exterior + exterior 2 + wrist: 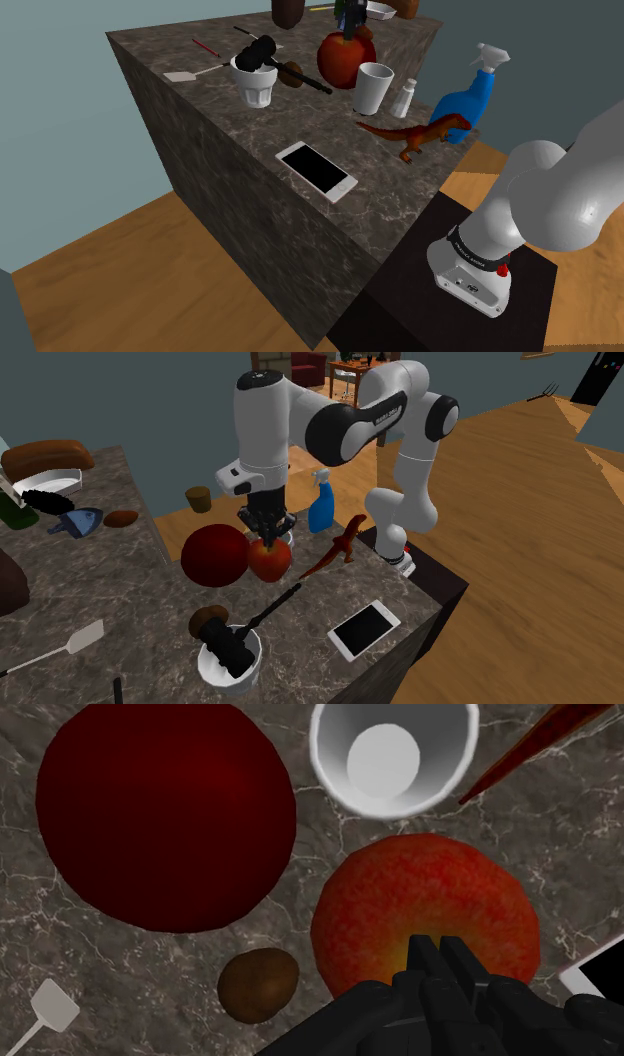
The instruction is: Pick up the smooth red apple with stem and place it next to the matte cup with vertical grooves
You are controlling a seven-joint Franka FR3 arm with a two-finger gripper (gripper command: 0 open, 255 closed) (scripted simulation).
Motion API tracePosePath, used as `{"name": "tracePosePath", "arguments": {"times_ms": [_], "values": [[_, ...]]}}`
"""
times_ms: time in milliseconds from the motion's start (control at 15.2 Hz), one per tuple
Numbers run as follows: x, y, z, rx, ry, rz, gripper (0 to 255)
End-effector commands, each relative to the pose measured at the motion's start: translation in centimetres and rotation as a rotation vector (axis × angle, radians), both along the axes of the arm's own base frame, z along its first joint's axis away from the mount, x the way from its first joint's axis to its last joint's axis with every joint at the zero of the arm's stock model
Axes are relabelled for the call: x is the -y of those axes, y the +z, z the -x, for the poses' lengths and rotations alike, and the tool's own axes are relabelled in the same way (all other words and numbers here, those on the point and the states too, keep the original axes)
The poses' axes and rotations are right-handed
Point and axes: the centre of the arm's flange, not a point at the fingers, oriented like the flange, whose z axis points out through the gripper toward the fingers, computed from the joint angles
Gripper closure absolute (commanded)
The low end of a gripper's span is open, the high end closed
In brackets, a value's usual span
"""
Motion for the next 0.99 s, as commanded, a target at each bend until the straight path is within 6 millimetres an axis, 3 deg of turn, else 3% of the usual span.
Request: {"name": "tracePosePath", "arguments": {"times_ms": [0, 792, 924], "values": [[0.0, -1.1, 0.0, 0.001, 0.000, 0.000, 255], [0.0, -7.4, 0.0, 0.001, 0.000, 0.000, 255], [0.0, -7.4, 0.0, 0.001, 0.000, 0.000, 255]]}}
